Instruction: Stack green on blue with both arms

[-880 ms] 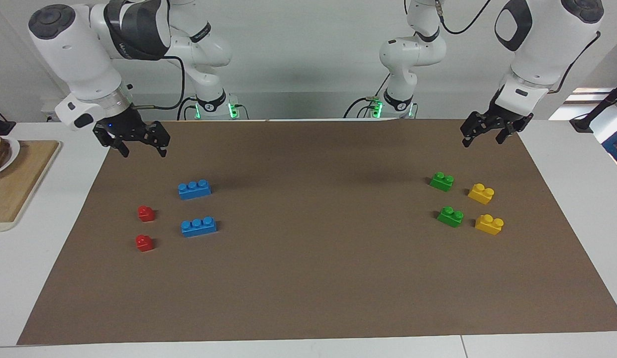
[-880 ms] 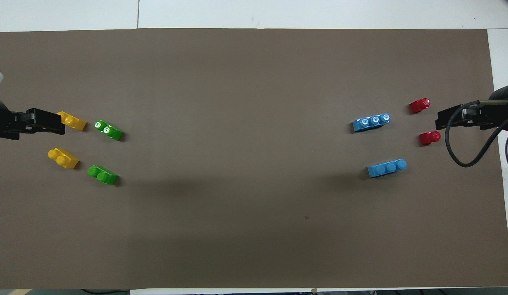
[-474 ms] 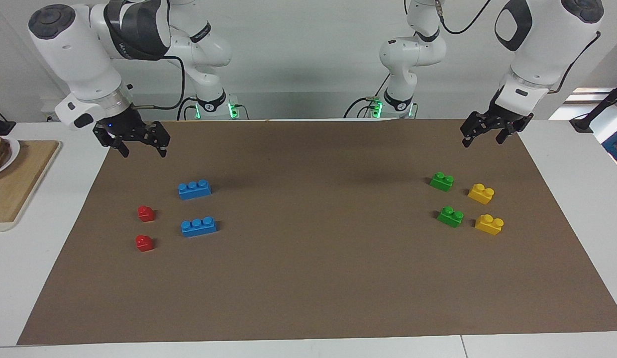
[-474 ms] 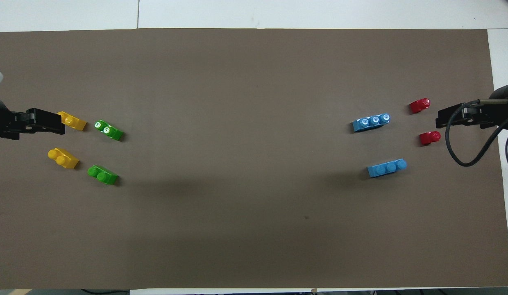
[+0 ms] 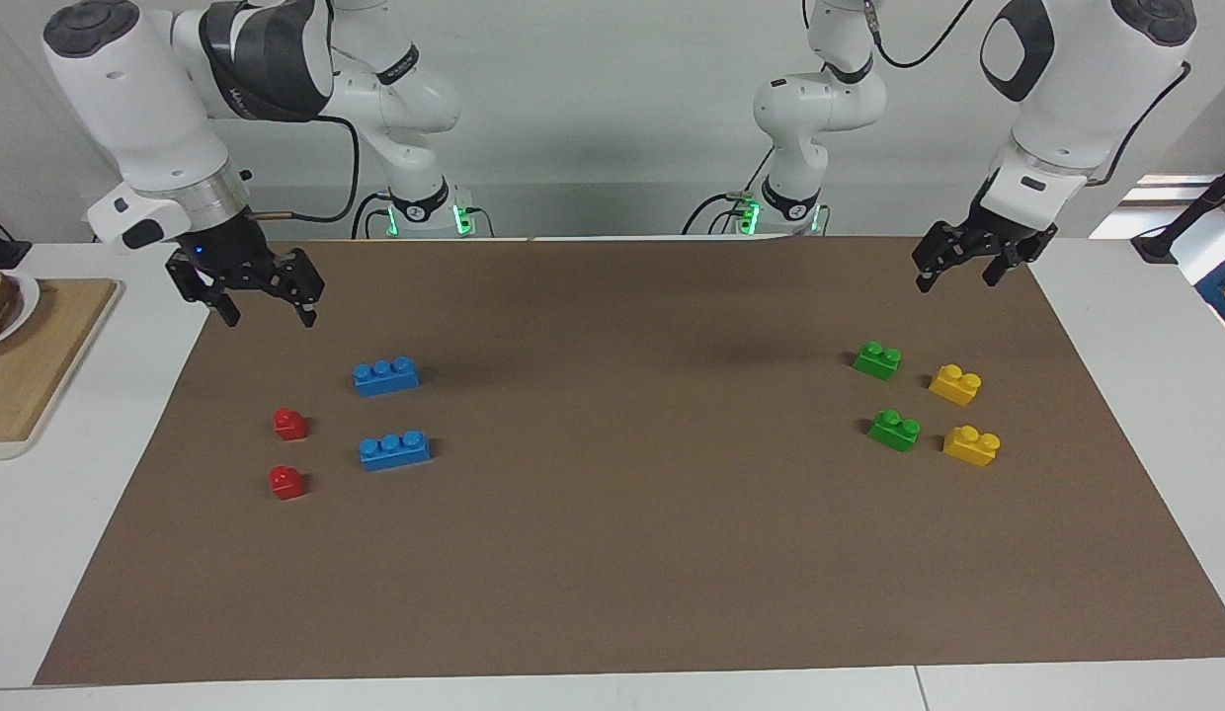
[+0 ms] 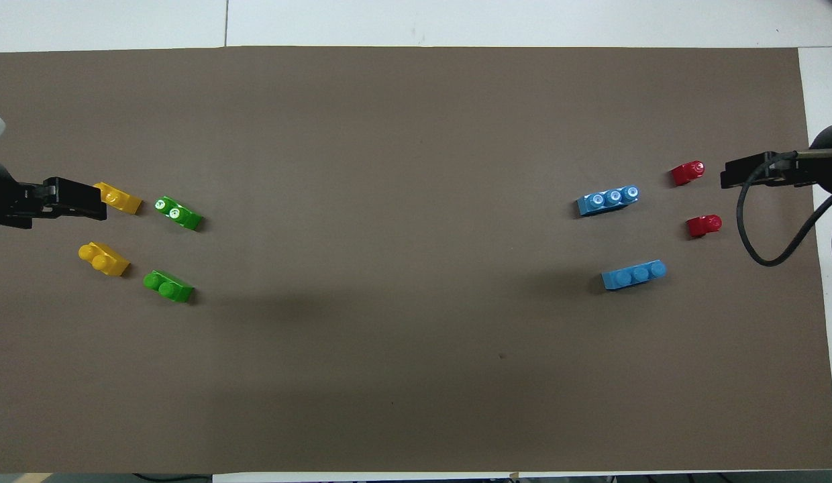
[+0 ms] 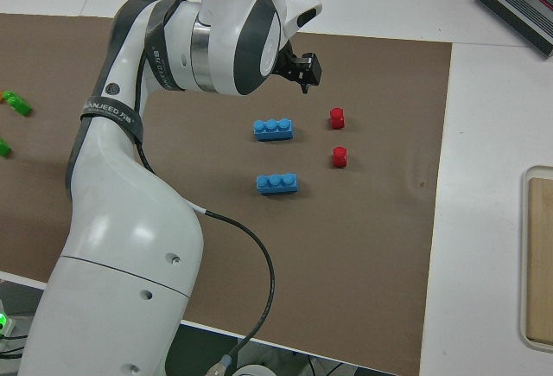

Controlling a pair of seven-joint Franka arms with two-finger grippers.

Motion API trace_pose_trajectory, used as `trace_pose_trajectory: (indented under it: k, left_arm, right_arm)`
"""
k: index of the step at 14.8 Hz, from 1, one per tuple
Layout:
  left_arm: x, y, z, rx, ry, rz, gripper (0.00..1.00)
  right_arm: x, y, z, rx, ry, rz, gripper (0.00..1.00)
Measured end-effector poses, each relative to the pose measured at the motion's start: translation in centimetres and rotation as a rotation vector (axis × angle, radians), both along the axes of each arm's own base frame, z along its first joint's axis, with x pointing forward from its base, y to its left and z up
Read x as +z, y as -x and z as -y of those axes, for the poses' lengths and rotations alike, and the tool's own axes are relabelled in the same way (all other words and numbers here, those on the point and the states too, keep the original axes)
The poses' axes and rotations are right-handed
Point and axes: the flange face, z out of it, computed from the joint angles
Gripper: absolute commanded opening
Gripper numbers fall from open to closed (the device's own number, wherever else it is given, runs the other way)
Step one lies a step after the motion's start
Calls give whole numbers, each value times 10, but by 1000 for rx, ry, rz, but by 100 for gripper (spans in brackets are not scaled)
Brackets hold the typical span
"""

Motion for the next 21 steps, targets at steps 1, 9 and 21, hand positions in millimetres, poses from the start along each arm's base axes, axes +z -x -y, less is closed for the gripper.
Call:
trace_pose_trajectory:
  k: [1,9,21]
  left_arm:
    - [0,0,3,-6,0,0,100]
    - [-13,0,5,7,0,12,100]
    - [-94,8,1,597,18,36,100]
  right_arm:
    - [-1,-1,0,-88,-10,0,100]
    - [-92,-49,8,-991,-276,-203,100]
    - [-209,-81,34,-1169,-296,-427,100]
